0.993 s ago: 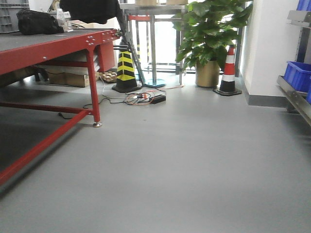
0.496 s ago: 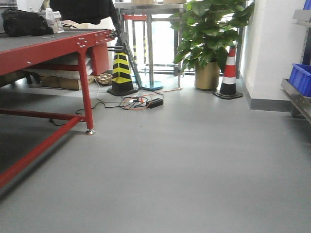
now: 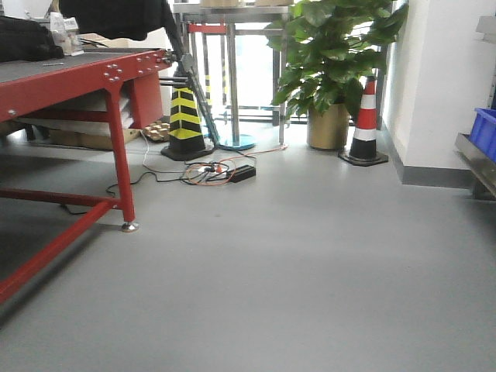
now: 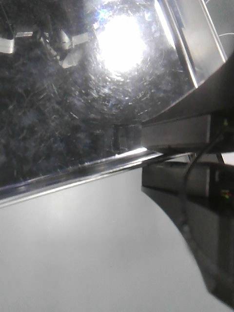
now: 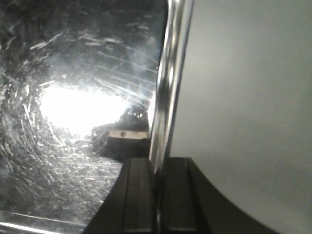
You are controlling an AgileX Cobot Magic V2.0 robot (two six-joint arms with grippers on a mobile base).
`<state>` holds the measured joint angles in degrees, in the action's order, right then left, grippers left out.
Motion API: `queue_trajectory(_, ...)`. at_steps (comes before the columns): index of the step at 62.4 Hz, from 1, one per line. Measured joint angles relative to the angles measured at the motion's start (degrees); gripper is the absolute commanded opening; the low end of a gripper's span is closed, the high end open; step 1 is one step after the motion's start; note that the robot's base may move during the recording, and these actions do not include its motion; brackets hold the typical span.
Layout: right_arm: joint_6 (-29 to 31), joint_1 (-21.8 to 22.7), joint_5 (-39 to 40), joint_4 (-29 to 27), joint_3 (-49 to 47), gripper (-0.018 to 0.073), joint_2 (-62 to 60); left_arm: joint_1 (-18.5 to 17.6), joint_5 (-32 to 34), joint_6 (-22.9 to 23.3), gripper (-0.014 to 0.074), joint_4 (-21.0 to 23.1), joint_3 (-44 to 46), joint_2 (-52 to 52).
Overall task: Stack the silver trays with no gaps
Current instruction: 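Drive past the red workbench and plant toward the other rack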
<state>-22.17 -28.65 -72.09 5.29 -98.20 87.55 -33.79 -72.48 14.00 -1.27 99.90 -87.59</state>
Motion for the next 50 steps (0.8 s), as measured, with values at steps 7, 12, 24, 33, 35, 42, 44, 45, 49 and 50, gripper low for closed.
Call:
queue_trajectory(7,0.00,0.00,0.00,0.09,0.00,0.0058,0.00,0.00,0.00,0.00,-0.0048,0.00,0.00,0.00)
queue_trajectory(12,0.00,0.00,0.00,0.09,0.00,0.0058,0.00,0.00,0.00,0.00,-0.0048,0.00,0.00,0.00)
queue_trajectory(24,0.10,0.00,0.00,-0.03,0.00,0.0058,0.00,0.61,0.00,0.00,-0.0048,0.59,0.00,0.00)
queue_trajectory(33,0.10,0.00,0.00,-0.03,0.00,0.0058,0.00,0.75,0.00,0.00,-0.0048,0.70,0.00,0.00)
queue_trajectory(35,0.10,0.00,0.00,-0.03,0.00,0.0058,0.00,0.75,0.00,0.00,-0.0048,0.70,0.00,0.00)
queue_trajectory(42,0.10,0.00,0.00,-0.03,0.00,0.0058,0.00,0.93,0.00,0.00,-0.0048,1.27,0.00,-0.10)
queue_trajectory(44,0.10,0.00,0.00,-0.03,0.00,0.0058,0.10,0.93,0.00,0.00,-0.0048,1.27,0.00,-0.09)
queue_trajectory(45,0.10,0.00,0.00,-0.03,0.00,0.0058,0.10,0.93,0.00,0.00,-0.0048,1.27,0.00,-0.09)
queue_trajectory(49,0.10,0.00,0.00,-0.03,0.00,0.0058,0.10,0.93,0.00,0.00,-0.0048,1.27,0.00,-0.09)
queue_trajectory(50,0.10,0.00,0.00,-0.03,0.00,0.0058,0.10,0.93,0.00,0.00,-0.0048,1.27,0.00,-0.09)
